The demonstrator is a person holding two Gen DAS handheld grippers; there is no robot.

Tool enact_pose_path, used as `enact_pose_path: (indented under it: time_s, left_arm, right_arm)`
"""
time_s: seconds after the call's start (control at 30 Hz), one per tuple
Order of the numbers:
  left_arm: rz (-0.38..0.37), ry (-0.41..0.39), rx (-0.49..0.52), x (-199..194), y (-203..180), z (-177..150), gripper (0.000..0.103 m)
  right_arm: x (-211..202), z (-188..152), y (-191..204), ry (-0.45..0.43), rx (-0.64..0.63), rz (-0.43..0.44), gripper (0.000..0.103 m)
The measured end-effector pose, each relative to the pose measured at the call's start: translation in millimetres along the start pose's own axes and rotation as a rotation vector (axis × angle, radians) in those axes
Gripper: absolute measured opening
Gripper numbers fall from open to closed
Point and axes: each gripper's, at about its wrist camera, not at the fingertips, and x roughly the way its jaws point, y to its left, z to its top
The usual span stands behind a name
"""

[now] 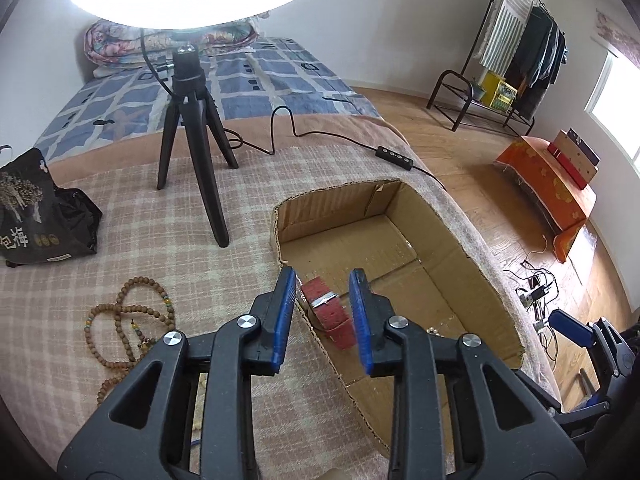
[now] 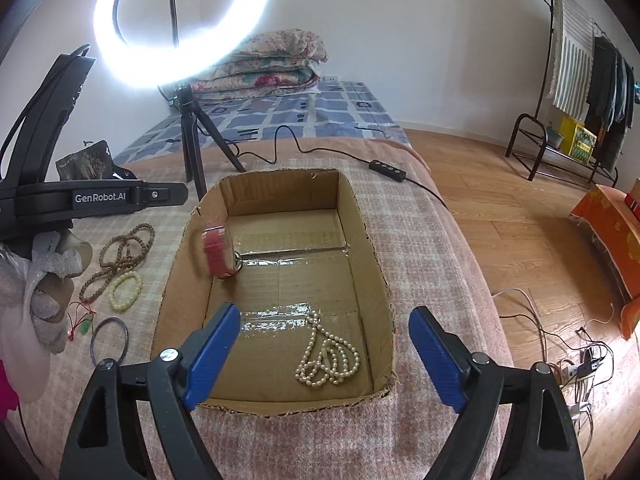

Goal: Organize jewelry
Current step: 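Open the left tool dropping the watch while the right tool releases the necklace into the box, then move both tools back toward the remaining jewelry on the blanket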

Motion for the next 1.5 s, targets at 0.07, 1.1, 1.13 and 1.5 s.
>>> enact_pose_path:
  time_s: [0.07, 1.1, 1.13, 1.5]
  left_arm:
    - [0.002, -0.006, 0.001, -5, 1, 0, 0.027]
    - [0.097, -0.133, -0.041, -144, 103, -28, 0.027]
    - [0.102, -0.132, -0.042, -147, 109, -32, 0.027]
    - [0.098, -0.063, -0.067, -157, 166, -89, 0.051]
  right_arm:
    - [-5, 0, 2, -0.007, -0.003, -0.010, 0.093]
    - [-67, 0, 71, -0.097, -0.085, -0.001, 0.102]
    - [-68, -1, 75, -0.097, -0.096, 0.001, 0.102]
    - [-47, -11, 133, -0.051, -0.193, 0.122, 0.103]
